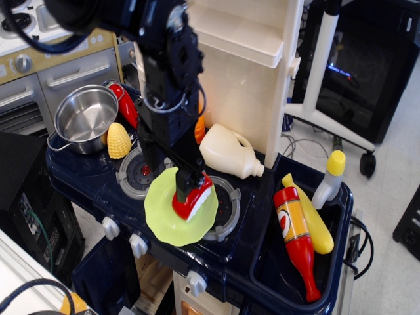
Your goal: Put sushi in pot or pan
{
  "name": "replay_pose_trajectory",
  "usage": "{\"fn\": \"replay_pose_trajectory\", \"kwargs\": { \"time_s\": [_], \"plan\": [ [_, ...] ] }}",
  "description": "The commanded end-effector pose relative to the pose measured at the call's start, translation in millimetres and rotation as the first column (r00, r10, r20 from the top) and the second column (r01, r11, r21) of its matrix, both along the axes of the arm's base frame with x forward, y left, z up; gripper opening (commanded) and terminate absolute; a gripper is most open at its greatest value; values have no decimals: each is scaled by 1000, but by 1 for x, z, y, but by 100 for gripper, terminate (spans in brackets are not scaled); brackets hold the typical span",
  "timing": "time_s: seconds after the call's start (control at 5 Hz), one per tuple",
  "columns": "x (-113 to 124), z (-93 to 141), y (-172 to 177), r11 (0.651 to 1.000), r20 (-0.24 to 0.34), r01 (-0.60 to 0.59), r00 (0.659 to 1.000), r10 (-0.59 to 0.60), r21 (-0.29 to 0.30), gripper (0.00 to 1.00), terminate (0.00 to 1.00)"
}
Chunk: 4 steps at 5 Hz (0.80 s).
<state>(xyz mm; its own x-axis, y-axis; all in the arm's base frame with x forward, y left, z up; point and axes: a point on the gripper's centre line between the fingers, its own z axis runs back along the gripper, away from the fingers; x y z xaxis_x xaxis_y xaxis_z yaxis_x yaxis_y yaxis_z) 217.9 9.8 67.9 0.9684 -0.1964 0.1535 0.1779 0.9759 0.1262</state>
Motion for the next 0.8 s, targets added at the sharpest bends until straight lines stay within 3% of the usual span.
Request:
{"fn": "replay_pose_trajectory", "kwargs": {
  "time_s": [0.0,0.2,0.4,0.6],
  "plan": [
    [20,-3,-20,999,82,0,997,4,-49,100,0],
    [25,6,-31,999,60,-22,998,24,-30,100,0],
    [26,-19,-23,998,86,15,996,-10,-64,100,0],
    [27,-31,-16,999,105,18,994,-13,-49,100,0]
  ]
}}
